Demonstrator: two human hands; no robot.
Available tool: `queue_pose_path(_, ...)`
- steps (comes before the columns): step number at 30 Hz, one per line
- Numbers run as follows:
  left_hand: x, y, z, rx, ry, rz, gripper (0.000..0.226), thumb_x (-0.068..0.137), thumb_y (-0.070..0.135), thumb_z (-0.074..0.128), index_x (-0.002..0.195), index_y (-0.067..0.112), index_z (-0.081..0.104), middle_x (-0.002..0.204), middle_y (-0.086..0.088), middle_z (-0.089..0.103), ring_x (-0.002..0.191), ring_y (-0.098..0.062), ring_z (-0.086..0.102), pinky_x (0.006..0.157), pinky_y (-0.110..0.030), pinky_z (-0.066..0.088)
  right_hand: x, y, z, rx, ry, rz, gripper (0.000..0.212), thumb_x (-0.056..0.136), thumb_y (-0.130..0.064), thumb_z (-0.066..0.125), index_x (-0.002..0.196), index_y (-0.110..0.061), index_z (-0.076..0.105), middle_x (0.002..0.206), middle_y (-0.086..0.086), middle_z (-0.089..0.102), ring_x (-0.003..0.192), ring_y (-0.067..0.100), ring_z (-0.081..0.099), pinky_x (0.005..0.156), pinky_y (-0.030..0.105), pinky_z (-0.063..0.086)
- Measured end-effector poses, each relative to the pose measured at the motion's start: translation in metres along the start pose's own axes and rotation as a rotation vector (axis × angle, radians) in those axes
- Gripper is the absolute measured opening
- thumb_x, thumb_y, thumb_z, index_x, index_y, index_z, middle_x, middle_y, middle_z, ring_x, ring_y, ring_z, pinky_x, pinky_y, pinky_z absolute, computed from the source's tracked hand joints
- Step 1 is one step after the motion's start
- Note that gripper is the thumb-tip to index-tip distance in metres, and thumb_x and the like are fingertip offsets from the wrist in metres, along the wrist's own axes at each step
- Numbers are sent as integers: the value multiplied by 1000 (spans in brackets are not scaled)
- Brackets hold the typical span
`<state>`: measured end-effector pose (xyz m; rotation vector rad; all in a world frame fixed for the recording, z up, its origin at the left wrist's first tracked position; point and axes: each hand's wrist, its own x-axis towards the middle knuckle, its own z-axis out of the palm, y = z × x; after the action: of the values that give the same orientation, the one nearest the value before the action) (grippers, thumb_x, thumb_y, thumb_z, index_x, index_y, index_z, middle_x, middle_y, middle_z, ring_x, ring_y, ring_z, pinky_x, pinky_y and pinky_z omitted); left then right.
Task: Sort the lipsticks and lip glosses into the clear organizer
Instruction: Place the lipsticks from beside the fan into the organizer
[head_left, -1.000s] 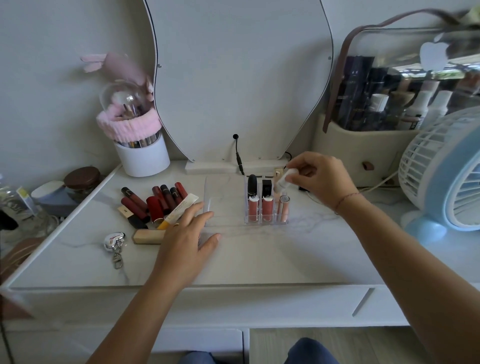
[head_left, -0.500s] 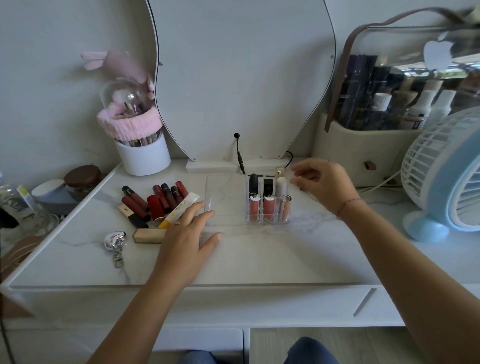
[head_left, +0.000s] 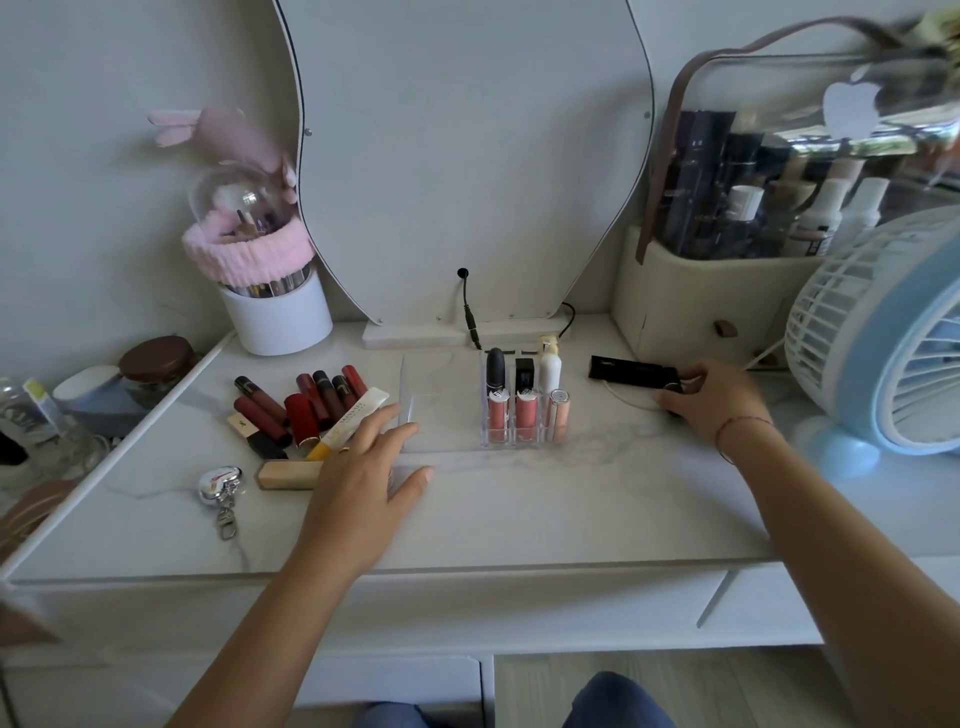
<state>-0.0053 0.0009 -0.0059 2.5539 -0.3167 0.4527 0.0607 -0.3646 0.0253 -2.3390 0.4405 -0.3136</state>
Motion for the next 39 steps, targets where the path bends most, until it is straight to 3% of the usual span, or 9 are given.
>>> queue_pose_path(5,0,0,0,5,-10,-10,45,85,38,60,128,24,52,146,8,36,116,-25,49,96,-44,44,-4,6,0,7,18,37,29,75,-22,71,98,-11,58,76,-1,57,72,20,53,61,28,36)
queue_pose_path(7,0,0,0,3,-11,-12,45,86,38,60,128,25,52,146,8,36,112,-26,51,95,-44,44,-9,7,-3,22,76,21,25,76,-21,69,98,-12,60,81,1,58,75,21,53,62,28,37)
queue_pose_path(11,0,1,-1,15,0,-2,45,85,37,60,127,24,53,145,7,37,114,-25,51,97,-42,43,-21,-4,-14,104,258,-89,15,78,-21,67,92,-16,66,86,0,63,78,18,56,67,27,41)
queue_pose_path(14,-1,2,-1,15,-1,-3,45,85,37,61,127,23,53,146,7,37,119,-23,49,98,-42,43,-28,-29,-21,204,291,-230,21,77,-18,69,97,-15,67,86,-2,64,79,15,59,73,29,47)
queue_pose_path(19,-2,4,-2,8,5,-7,46,85,39,60,128,24,53,147,9,36,117,-16,49,96,-35,43,-31,-88,-19,363,172,-430,19,77,-21,70,96,-26,67,80,-7,68,75,12,65,75,22,53)
queue_pose_path(24,-2,6,-3,3,-8,-19,47,85,40,59,128,23,53,147,7,36,115,-21,51,98,-40,42,-24,-133,-1,318,42,-555,22,78,-21,69,100,-22,70,88,-3,71,77,8,66,78,16,53)
queue_pose_path(29,-2,5,-3,-1,-14,-17,46,86,41,59,128,23,53,146,8,36,105,-22,55,98,-38,41,-19,-146,18,200,-32,-586,22,78,-19,70,101,-18,71,89,-4,71,79,5,64,81,16,48)
queue_pose_path(34,-2,4,-3,2,-20,-21,46,86,43,58,129,25,52,148,8,35,115,-20,51,102,-37,38,-18,-148,29,168,-90,-584,20,76,-16,72,96,-16,70,84,-3,71,80,8,67,84,22,52)
queue_pose_path(39,-2,4,-3,0,-22,-19,46,87,43,57,129,26,51,148,9,34,111,-20,52,100,-35,38,-15,-145,36,79,-141,-582,19,77,-14,71,96,-16,71,86,-1,72,81,10,66,84,23,52)
